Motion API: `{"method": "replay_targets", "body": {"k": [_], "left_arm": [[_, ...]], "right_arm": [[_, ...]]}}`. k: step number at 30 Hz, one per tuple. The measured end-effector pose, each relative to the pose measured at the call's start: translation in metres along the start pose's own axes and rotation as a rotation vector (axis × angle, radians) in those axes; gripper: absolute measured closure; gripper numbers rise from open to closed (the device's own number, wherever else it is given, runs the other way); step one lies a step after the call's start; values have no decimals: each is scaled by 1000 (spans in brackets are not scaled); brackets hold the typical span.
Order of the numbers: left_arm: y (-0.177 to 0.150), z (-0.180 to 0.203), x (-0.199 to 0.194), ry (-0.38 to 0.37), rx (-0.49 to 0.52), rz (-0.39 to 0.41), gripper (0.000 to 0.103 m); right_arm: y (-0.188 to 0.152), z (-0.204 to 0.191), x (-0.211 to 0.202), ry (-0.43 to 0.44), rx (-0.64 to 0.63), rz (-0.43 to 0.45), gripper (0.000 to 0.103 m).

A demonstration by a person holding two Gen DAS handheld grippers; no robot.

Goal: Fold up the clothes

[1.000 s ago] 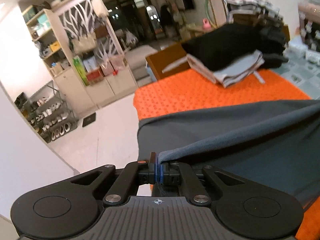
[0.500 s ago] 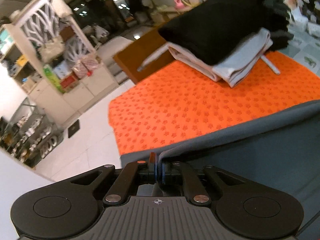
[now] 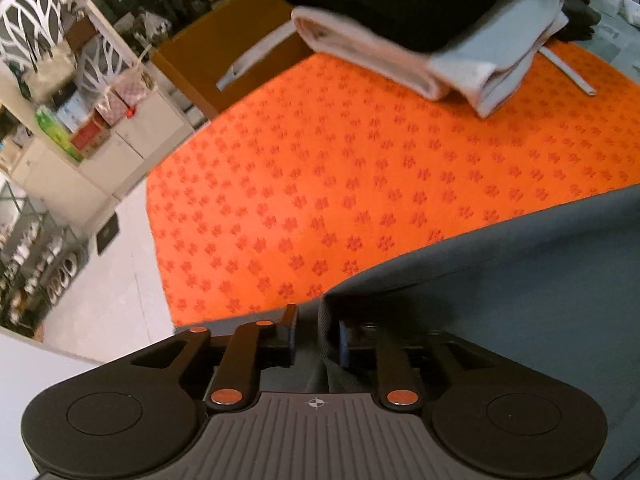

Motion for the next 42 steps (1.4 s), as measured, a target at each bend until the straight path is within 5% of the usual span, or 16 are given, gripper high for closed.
{"method": "replay_targets", "body": {"k": [4, 7, 9, 14, 21, 34, 42], "left_arm": [[1, -14, -5, -69, -84, 31, 49], [7, -30, -27, -207, -196, 86, 30], [8, -40, -44, -294, -272, 111, 26], [-2, -50, -96, -447, -390, 202, 23], [-52, -22, -146, -490, -395, 244, 19], [-162, 45, -169, -570, -297, 122, 19], [-191, 92, -160, -679, -214, 89, 23]], "right_arm": [[2, -7, -5, -7, -94, 2, 75], [4, -13, -20, 6, -207, 6, 62], [5, -13, -35, 17, -276, 19, 54], [6, -13, -72, 46, -444, 51, 52], [-18, 10, -104, 72, -604, 24, 51], [-107, 29, -116, 90, -932, 18, 52], [-134, -3, -86, 117, -1036, -30, 80]]}}
Point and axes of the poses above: each gripper's, at about its wrist camera, not at the fingertips, and x roughly the way its jaws point, z to its right, y to its top, the point moved 3 cm from there along x, roughly the way its jaws point, and after that the axes turned 8 degrees about -x, right-handed, at the moved point
